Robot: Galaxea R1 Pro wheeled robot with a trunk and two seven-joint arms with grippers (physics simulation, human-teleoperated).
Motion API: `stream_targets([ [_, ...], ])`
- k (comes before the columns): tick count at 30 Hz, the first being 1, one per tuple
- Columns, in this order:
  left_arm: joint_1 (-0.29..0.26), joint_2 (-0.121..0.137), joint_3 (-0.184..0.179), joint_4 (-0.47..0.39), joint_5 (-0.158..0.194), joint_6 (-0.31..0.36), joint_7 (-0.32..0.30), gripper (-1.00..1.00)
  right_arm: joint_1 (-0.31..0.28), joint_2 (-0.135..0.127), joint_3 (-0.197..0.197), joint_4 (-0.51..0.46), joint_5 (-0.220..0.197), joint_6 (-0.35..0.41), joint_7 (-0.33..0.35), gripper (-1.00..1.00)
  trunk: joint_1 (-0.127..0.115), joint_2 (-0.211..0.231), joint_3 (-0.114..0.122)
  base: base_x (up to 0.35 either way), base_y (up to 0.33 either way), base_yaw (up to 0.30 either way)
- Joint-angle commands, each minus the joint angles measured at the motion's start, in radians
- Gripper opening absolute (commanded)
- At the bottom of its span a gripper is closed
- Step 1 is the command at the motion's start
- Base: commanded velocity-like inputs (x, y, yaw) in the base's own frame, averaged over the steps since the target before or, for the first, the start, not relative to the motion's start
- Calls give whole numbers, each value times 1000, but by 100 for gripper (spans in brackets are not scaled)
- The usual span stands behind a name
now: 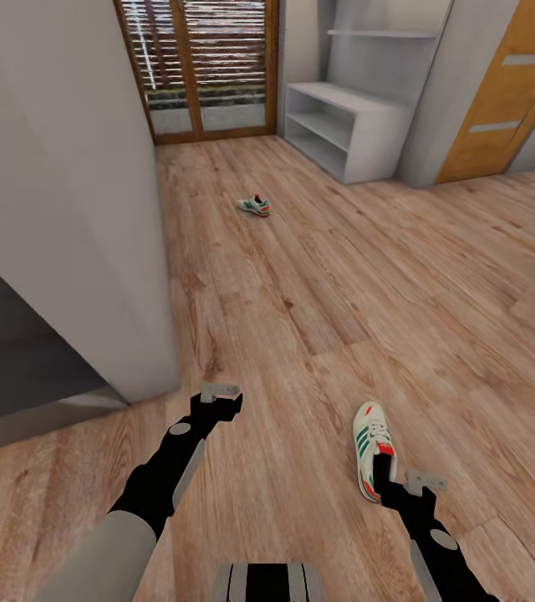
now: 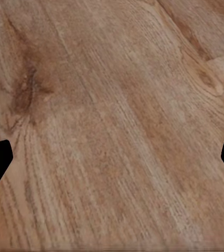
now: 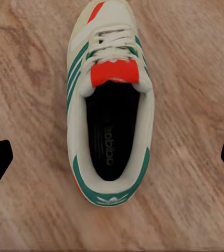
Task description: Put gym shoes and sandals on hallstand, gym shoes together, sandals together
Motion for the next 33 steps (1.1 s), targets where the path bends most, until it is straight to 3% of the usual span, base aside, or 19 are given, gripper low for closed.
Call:
stream_targets([
  [1, 0, 0, 0, -2, 1, 6, -1, 100, 0, 0, 0, 0, 0, -2, 0, 100, 0, -1, -6, 0, 0, 0],
  [33, 0, 0, -1, -2, 1, 6, -1, 100, 0, 0, 1, 0, 1, -2, 0, 100, 15, -8, -182, 0, 0, 0],
])
